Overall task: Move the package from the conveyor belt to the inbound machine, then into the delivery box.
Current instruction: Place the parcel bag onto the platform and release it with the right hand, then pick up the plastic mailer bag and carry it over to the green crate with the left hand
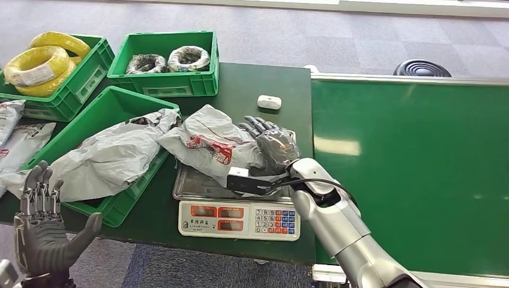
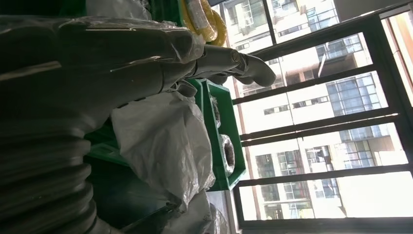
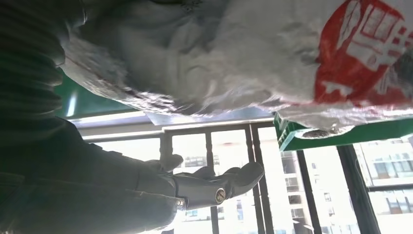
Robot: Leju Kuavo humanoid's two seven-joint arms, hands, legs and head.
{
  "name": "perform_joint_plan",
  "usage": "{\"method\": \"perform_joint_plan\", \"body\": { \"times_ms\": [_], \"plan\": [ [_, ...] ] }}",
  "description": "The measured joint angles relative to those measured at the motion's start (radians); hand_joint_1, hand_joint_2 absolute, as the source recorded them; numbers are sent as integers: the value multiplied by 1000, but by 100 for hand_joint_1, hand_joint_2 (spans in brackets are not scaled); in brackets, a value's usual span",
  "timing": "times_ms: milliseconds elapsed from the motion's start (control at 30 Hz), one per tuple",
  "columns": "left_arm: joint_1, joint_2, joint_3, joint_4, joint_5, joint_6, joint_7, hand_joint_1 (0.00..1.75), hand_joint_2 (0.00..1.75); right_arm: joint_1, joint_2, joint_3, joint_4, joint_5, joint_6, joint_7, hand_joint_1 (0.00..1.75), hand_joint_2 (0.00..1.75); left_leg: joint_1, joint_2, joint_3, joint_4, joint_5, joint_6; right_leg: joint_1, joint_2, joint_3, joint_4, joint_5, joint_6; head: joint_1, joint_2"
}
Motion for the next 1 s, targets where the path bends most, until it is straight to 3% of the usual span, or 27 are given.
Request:
{"method": "perform_joint_plan", "body": {
  "times_ms": [133, 233, 333, 467, 633, 933, 1000],
  "plan": [
    [-81, 19, -45, -27, -78, 26, 69, 0, 175, 30, -27, -87, -51, -141, -14, -106, 0, 175, 0, 0, 1, 0, 0, 0, 0, 0, 0, 0, 0, 0, 0, 0],
    [-168, 58, -125, -7, -197, 87, 95, 0, 175, 52, -45, -154, -86, -242, -33, -182, 0, 175, 0, -2, 1, 0, 0, 0, 0, -1, 2, 0, 0, 0, 0, 0],
    [-260, 108, -216, 51, -268, 122, 122, 0, 175, 85, -65, -210, -122, -293, -52, -205, 0, 175, 0, -2, 2, 1, 0, 0, 0, -1, 1, 0, 1, 0, 0, 0],
    [-429, 167, -359, 210, -433, 123, 208, 0, 175, 186, -97, -293, -209, -368, -109, -230, 0, 175, 0, -6, 2, 2, 1, 1, 0, -6, 2, -1, 0, 0, 0, 0],
    [-672, 181, -533, 531, -563, 69, 285, 0, 175, 371, -128, -415, -357, -477, -158, -283, 0, 175, -1, -6, -1, 2, 1, 1, -1, -6, 3, -1, 1, 0, 0, 0],
    [-853, 169, -672, 843, -631, 16, 335, 0, 175, 521, -143, -509, -494, -563, -205, -300, 0, 175, 0, -5, -2, 2, 1, 1, 0, -4, -2, -1, 1, 0, 0, 0],
    [-899, 153, -718, 949, -683, -11, 351, 87, 175, 578, -142, -531, -546, -641, -240, -319, 0, 175, 0, -6, -3, 2, 1, 1, 0, -6, -1, -1, 1, 1, 0, 0]
  ]
}}
